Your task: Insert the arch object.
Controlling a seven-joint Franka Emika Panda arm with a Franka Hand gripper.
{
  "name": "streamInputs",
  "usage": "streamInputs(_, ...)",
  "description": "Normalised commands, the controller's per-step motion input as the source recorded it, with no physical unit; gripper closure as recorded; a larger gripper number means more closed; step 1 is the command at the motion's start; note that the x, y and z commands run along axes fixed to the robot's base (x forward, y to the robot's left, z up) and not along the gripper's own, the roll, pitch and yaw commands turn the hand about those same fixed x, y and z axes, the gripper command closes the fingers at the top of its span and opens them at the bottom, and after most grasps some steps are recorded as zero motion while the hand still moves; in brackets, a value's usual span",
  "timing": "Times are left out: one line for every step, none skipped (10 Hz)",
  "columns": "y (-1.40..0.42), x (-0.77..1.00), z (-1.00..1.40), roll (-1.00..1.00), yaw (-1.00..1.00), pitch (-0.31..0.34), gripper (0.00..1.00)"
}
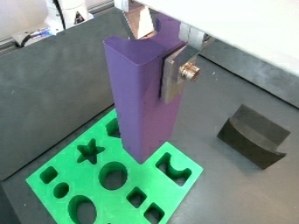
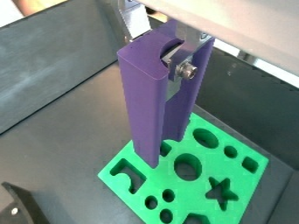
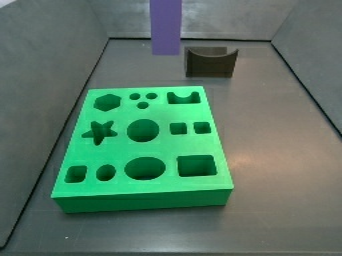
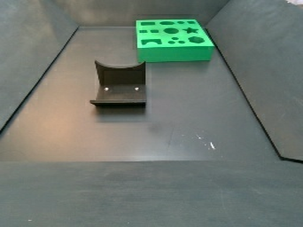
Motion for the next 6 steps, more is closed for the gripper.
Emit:
streamInputs(0.0,0.0,-0.44,0.04,-1.0,-0.029,1.0)
streamInputs(0.0,0.0,-0.4,0.02,-1.0,-0.02,1.0)
streamInputs(0.01,0.06,-0.25,0.0,-1.0,0.0,1.0)
streamInputs(0.14,0.26,-0.2,0.0,-0.91,0.0,1.0)
streamInputs(0.18,0.34,-0.2,0.0,-0.85,0.0,1.0)
streamInputs(0.27,0.58,-0.27,0.0,-0.68,0.0,1.0)
